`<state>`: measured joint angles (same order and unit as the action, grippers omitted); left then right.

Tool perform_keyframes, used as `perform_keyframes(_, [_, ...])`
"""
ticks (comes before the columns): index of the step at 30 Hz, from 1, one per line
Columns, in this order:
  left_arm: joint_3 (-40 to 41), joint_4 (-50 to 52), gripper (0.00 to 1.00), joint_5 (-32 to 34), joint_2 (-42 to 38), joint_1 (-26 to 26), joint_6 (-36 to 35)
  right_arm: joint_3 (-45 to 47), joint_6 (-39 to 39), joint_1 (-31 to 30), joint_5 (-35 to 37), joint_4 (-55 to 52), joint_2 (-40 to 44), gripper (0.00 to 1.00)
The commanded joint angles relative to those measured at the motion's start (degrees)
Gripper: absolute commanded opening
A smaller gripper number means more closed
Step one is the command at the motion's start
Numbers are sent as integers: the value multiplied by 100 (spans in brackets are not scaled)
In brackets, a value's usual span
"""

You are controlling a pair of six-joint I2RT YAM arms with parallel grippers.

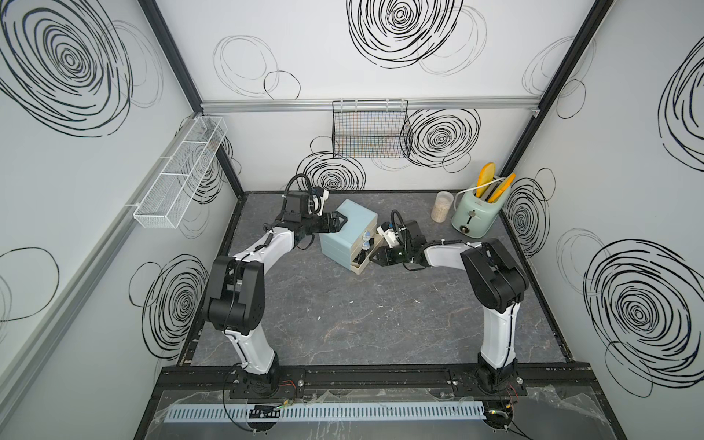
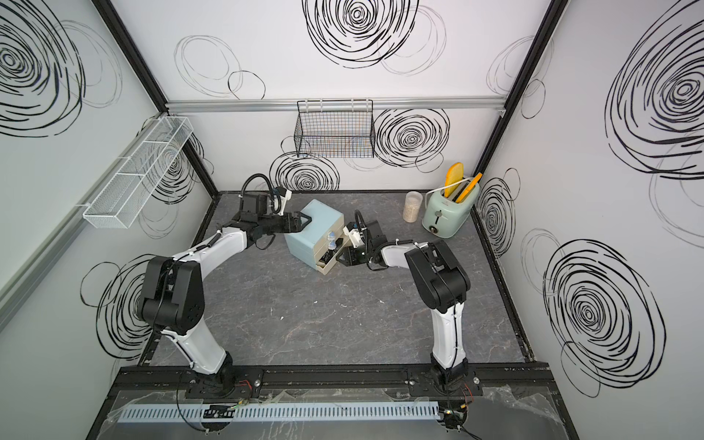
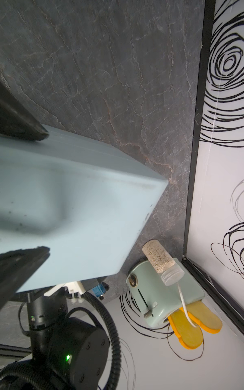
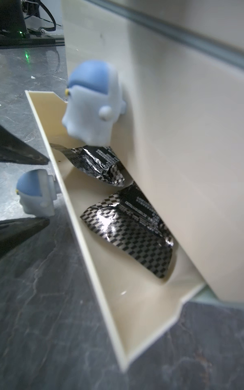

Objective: Place the cookies into the drawer by color
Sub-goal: Close the drawer in the storage box.

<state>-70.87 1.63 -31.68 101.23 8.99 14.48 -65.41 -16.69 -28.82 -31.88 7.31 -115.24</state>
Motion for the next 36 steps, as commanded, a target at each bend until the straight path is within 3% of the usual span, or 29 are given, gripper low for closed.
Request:
perform_keyframes(1, [73, -111, 83, -57, -178, 41, 65, -181, 45, -48, -49, 1, -77, 42])
perform_keyframes(36, [591, -540, 82, -110, -385, 64, 703, 12, -1136, -116, -433, 2063, -586, 37])
